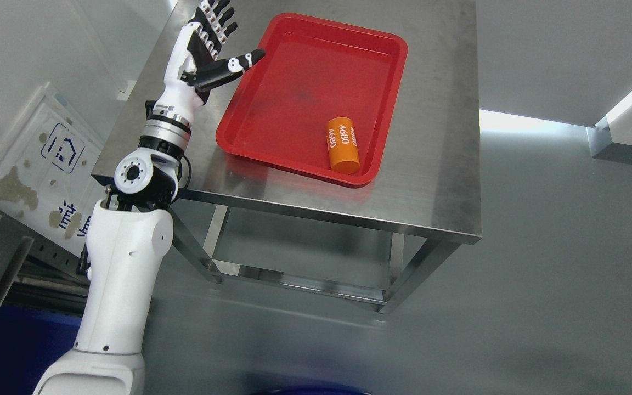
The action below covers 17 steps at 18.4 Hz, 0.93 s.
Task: Grab orange capacitor from left shelf to right desk
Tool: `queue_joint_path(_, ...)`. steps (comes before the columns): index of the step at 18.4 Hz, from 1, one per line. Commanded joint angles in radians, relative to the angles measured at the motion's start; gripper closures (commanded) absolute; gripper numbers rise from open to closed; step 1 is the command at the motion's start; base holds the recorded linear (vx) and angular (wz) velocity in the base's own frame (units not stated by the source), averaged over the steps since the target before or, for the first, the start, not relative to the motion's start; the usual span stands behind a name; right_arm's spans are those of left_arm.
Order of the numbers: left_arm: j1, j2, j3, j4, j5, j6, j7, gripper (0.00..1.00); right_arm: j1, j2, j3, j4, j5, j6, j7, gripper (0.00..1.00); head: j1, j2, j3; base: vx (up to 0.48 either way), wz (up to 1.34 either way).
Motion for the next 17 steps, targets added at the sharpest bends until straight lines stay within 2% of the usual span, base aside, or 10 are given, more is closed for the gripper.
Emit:
queue_joint_path(1,0.168,0.044,0.160,-0.244,-0.001,0.003,0.005,0.00,-0.002,-0.017,-0.011,-0.034,0.005,0.000,0.000,0.00,0.0000,0.000,0.000,0.000,0.00)
queue_joint_path(17,0.209,-0.040,0.134,-0.250,-0.085,0.020,0.007,0.00,-0.002,-0.017,-0.011,-0.034,0.005,0.000,0.000,0.00,0.0000,0.000,0.000,0.000,0.00)
